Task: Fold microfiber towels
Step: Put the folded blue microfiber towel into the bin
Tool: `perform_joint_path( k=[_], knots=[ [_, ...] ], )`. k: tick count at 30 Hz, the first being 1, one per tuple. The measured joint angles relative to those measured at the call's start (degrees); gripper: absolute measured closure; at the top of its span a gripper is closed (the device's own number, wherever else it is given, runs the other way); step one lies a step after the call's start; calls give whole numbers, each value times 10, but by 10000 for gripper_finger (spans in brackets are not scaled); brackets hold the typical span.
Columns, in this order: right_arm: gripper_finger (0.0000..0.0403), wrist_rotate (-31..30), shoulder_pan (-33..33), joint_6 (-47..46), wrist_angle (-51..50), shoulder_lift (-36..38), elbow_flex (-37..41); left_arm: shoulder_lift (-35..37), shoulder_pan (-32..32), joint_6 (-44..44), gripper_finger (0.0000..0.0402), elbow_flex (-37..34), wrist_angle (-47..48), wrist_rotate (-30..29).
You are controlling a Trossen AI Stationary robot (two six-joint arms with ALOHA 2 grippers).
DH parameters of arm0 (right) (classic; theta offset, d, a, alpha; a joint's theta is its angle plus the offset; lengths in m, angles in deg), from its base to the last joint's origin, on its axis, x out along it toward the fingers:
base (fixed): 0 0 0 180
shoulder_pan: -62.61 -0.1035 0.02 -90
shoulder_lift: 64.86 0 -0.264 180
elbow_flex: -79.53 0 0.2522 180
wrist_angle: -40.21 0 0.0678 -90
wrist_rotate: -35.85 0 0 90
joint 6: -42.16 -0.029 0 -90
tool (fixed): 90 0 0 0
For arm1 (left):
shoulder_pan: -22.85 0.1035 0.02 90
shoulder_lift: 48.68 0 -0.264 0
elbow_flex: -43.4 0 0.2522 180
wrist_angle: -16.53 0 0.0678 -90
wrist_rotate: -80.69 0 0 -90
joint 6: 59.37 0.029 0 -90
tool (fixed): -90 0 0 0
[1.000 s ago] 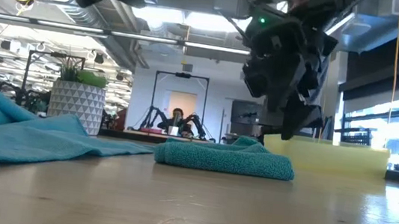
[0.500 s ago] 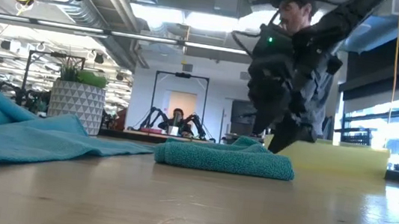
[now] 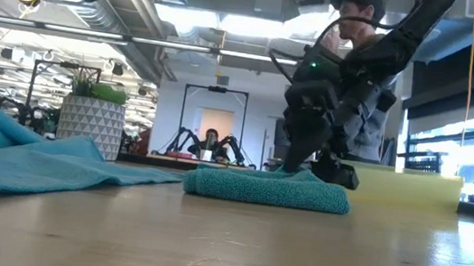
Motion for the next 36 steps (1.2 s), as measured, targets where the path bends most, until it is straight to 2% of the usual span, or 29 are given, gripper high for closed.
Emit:
perform_joint_path(
  k=[8, 12, 25, 29, 34, 36],
  knots=[
    [146, 10, 3, 6, 50, -30, 0, 18, 10, 16, 304, 0, 0, 0],
    [165, 13, 3, 16, 81, -41, 0, 37, 24, 18, 304, 0, -4, -2],
    [270, -9, 2, 66, 97, -46, 1, 48, 47, 15, 304, 0, -10, -1],
    [313, -25, 2, 79, 93, -46, 2, 48, 47, 14, 304, 0, -15, 3],
    [386, -38, 2, 82, 103, -47, 2, 48, 47, 13, 304, 0, -16, 19],
    [390, -38, 2, 89, 108, -47, 2, 48, 47, 13, 304, 0, -16, 19]
  ],
)
